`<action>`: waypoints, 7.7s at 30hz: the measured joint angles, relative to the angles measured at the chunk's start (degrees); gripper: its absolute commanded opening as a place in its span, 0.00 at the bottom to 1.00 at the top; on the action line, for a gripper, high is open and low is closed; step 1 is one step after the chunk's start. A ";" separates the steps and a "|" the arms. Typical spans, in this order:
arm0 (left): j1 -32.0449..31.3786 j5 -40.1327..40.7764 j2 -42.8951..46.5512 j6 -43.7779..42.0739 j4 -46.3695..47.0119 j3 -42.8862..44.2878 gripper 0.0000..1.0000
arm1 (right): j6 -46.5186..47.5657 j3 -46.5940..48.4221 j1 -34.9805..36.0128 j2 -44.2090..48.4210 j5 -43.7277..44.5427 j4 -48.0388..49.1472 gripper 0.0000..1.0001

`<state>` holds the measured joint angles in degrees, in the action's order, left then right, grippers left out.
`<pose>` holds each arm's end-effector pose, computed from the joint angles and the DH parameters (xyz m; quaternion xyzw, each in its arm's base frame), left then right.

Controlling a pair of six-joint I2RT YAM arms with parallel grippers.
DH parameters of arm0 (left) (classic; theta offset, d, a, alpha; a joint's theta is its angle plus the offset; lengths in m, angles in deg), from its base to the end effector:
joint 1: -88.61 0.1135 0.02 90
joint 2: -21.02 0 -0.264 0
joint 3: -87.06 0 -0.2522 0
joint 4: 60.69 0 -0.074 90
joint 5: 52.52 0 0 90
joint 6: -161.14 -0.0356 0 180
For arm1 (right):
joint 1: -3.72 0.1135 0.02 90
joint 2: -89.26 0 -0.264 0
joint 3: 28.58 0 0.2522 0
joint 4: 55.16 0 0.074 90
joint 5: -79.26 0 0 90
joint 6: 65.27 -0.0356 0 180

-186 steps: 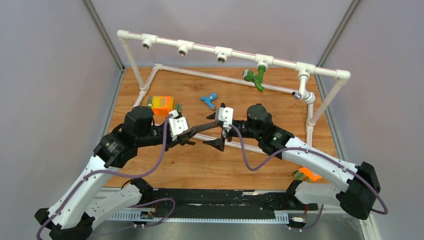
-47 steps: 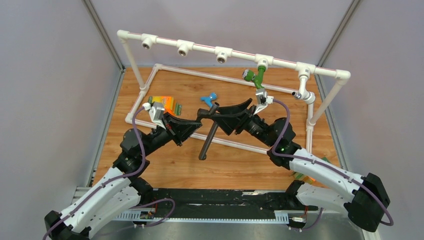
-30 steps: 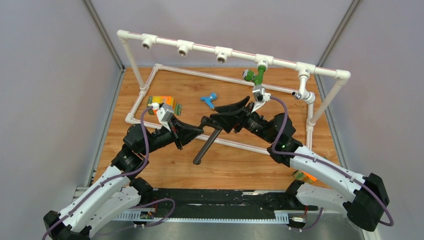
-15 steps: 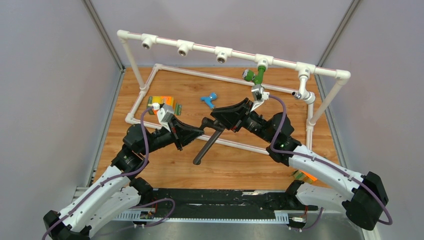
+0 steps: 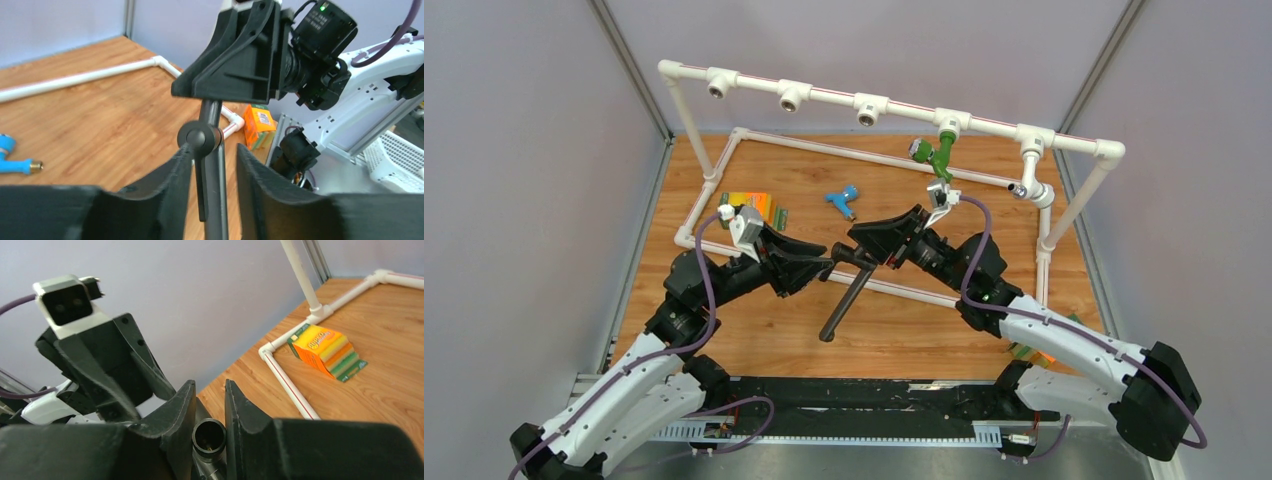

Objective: Install the water faucets

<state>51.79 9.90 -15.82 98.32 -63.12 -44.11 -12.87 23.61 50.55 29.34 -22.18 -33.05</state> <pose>0.1178 -0.1088 0.3417 0.2341 0.6096 -0.5235 0.5473 0.1612 0.1821 0.3351 -0.1276 0.6017 0.5735 0.5412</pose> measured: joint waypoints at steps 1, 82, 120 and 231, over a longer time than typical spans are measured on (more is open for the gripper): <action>0.00 0.22 0.11 -0.04 0.57 0.00 0.52 | -0.24 -0.48 0.02 0.00 0.35 -0.15 0.00; -8.85 13.11 -33.16 16.74 64.39 -18.27 0.30 | -23.82 -12.90 6.05 -3.87 25.40 14.75 0.00; 19.04 25.92 5.40 16.74 -13.42 -10.27 0.00 | 32.83 8.55 6.95 -9.92 15.02 -29.18 0.95; 20.15 28.33 4.42 18.01 -32.02 12.68 0.00 | 69.83 73.33 -3.93 -27.23 9.94 -75.84 0.95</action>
<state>71.94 38.23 -11.40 116.33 -95.14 -31.43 56.96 96.94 46.61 2.10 -12.24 -108.89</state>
